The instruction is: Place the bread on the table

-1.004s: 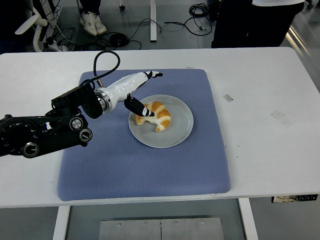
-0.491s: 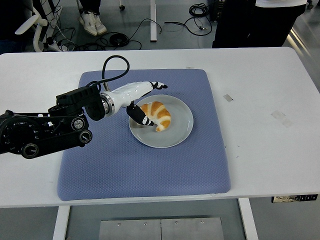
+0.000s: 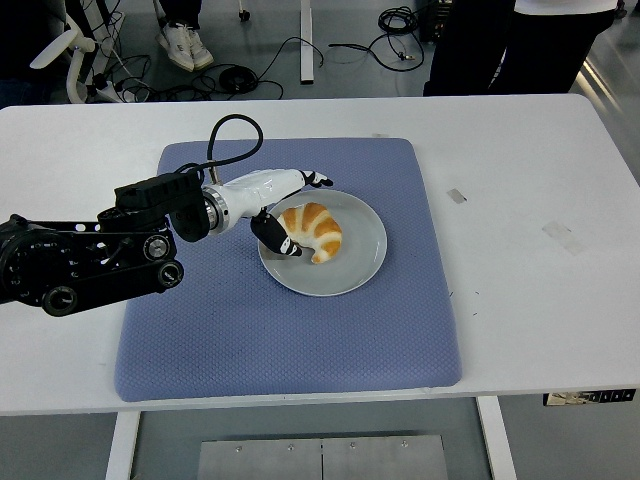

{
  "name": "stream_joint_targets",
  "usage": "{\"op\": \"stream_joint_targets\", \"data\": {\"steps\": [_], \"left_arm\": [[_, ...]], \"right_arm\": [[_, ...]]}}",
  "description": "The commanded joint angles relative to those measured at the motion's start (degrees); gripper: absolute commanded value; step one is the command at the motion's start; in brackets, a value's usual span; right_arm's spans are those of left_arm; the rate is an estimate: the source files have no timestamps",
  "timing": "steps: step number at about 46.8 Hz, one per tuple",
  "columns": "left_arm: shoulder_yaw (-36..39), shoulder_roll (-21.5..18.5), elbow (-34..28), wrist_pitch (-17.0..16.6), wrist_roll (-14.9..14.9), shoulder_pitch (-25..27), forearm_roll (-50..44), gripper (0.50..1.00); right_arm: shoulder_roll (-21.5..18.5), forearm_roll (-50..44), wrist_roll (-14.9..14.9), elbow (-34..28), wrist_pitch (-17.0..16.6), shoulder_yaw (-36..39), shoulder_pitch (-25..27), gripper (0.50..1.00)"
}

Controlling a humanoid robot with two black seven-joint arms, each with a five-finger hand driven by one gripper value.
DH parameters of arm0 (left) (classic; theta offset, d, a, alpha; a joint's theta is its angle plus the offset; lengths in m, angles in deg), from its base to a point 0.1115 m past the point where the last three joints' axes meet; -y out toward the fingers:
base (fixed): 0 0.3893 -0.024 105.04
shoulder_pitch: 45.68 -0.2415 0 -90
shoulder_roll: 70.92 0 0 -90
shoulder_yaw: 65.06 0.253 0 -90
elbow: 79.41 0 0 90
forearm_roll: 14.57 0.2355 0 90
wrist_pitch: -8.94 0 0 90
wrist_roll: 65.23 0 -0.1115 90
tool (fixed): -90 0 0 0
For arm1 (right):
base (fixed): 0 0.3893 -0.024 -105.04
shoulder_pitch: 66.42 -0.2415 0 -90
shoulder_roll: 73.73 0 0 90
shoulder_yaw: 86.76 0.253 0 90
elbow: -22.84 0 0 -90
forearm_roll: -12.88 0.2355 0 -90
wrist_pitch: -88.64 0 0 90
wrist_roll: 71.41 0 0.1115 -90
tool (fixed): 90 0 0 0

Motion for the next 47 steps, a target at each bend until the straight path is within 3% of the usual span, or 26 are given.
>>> {"op": "stream_joint_targets", "data": {"steps": [1,19,35,47], "left_arm": [[0.1,0.0,0.1,1.2,0.0,0.1,0.7,0.922],[0.2,1.0,1.6,3.3,0.1,0.1,2.3,0.886],[1.1,2.6,2.8,3.4,0.1,-0.1,4.3,0.884],[1.2,3.2,3.1,3.4,0.5,-0.4,4.3,0.752]], "right_arm": [[0.0,0.0,0.0,0.0,0.0,0.0,0.0,1.000],[0.0,0.0,0.0,0.0,0.0,0.0,0.0,1.000],[0.0,0.0,0.0,0.0,0.0,0.0,0.0,1.000],[0.0,0.0,0.0,0.0,0.0,0.0,0.0,1.000]]}}
